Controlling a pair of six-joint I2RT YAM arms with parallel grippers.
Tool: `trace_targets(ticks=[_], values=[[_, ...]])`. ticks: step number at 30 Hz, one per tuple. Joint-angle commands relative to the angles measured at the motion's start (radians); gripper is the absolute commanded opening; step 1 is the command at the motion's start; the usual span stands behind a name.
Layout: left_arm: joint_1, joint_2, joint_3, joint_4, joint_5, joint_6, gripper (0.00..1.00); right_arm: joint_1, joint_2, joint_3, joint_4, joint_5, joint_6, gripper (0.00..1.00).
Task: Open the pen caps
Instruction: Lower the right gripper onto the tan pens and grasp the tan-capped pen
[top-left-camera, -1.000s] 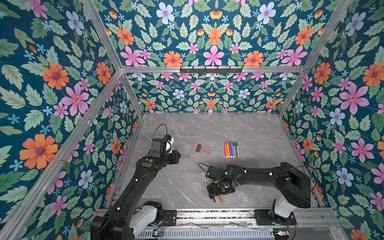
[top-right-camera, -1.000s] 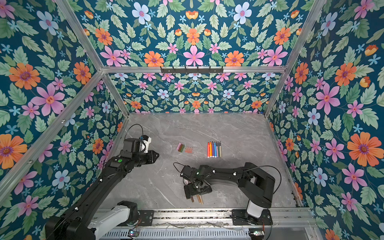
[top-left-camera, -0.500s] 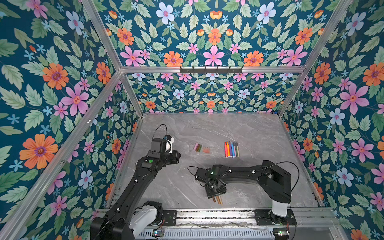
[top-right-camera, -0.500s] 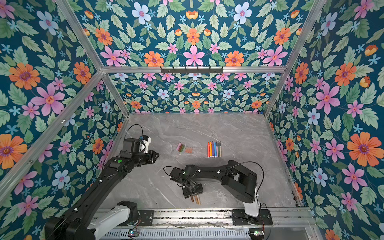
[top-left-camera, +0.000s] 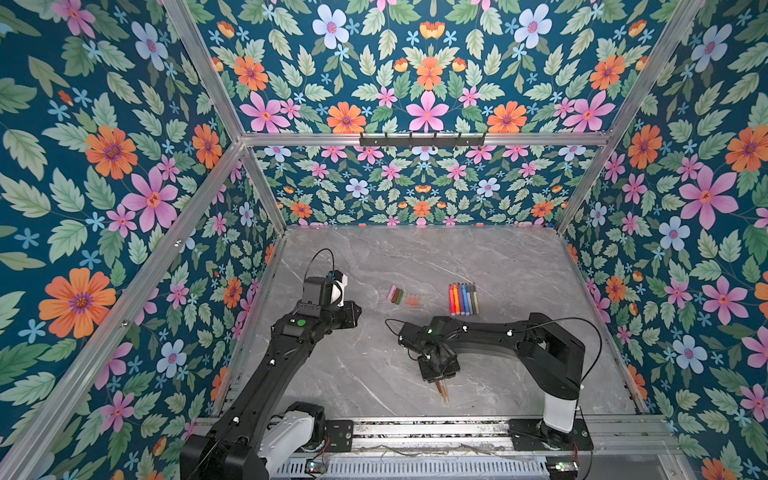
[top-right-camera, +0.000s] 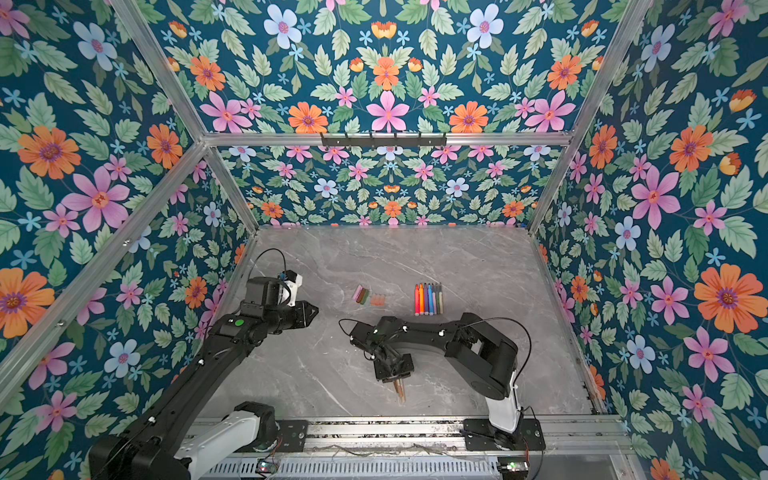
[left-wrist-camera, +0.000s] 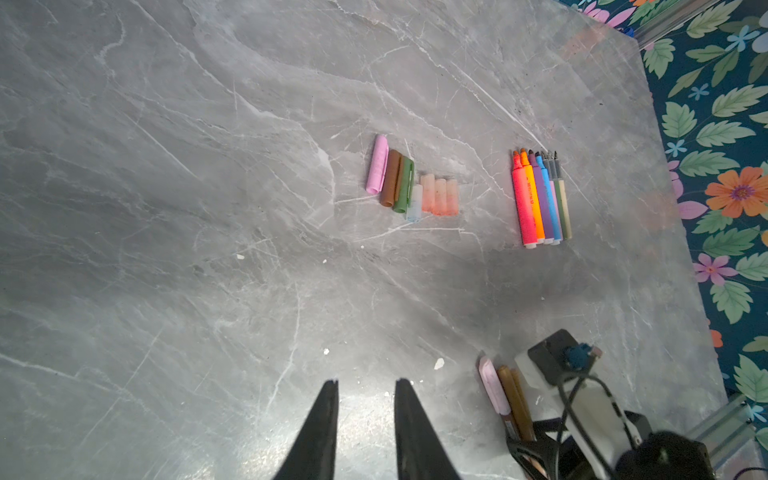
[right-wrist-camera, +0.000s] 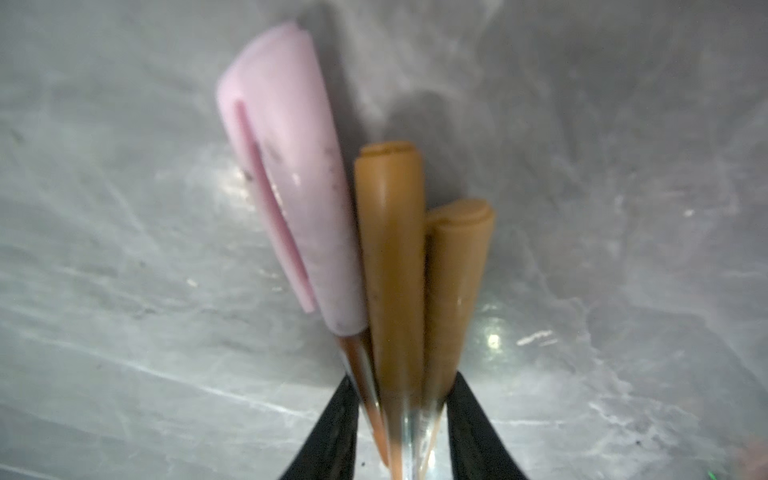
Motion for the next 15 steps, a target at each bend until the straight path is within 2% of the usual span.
trace_targets(ticks=[1, 11, 13, 15], values=[[0.0, 0.003, 0.003, 0.017, -0.003, 0.009, 0.27, -0.036, 0.009, 0.012, -0.016, 0.046, -0.073, 0.36], [0.001, 0.004, 0.002, 0.014, -0.009, 0.008, 0.27, -0.183, 0.079, 0.132, -0.004, 0.042, -0.233, 0.39], [0.0, 0.004, 0.003, 0.014, -0.011, 0.008, 0.27, -0.192, 0.088, 0.149, -0.002, 0.02, -0.252, 0.44], [0.001, 0.004, 0.002, 0.013, -0.014, 0.009, 0.27, -0.194, 0.08, 0.15, 0.007, -0.01, -0.263, 0.56]])
